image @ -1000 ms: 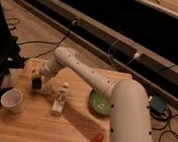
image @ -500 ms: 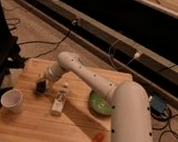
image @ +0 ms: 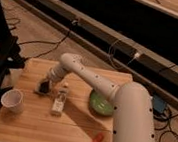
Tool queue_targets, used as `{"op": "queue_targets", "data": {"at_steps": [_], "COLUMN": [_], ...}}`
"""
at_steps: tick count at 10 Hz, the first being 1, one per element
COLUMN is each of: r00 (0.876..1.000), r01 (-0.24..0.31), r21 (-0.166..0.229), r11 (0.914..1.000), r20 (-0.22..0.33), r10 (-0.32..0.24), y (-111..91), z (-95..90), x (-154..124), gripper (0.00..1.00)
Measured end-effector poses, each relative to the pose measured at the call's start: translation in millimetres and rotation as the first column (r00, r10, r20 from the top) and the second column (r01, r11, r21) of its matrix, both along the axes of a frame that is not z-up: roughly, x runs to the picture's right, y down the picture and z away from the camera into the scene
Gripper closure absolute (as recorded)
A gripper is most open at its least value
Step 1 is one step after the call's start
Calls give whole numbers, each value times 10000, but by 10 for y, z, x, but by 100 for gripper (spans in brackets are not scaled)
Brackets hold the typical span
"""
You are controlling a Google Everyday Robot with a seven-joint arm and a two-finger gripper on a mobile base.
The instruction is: Place the eraser on the white sponge
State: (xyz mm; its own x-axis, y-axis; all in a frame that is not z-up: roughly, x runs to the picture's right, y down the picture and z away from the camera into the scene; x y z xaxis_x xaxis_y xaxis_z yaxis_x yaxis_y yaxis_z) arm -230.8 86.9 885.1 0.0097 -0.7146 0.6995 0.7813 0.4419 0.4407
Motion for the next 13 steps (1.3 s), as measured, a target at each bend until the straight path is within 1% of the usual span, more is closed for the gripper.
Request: {"op": "queue_targets", "data": {"at_steps": [2, 3, 7, 9, 11, 12, 13], "r00": [9999, 9998, 9997, 9997, 9997, 9990, 9977], "r01": [-135, -178, -193, -223, -216, -213, -271], "r21": [200, 229, 251, 455, 829, 1112, 1477], "r11": [9997, 9996, 9995, 9987, 9963, 9936, 9887], "r20": [-18, 8, 156, 90, -128, -358, -572], "r10": [135, 178, 189, 219, 228, 254, 359], "y": [-77, -89, -81, -170, -321, -435, -596], "z": [-25, -38, -92, -116, -146, -161, -200], "x": [3, 1, -21, 36, 145, 246, 349], "gripper": [27, 23, 22, 22, 22, 22, 22]}}
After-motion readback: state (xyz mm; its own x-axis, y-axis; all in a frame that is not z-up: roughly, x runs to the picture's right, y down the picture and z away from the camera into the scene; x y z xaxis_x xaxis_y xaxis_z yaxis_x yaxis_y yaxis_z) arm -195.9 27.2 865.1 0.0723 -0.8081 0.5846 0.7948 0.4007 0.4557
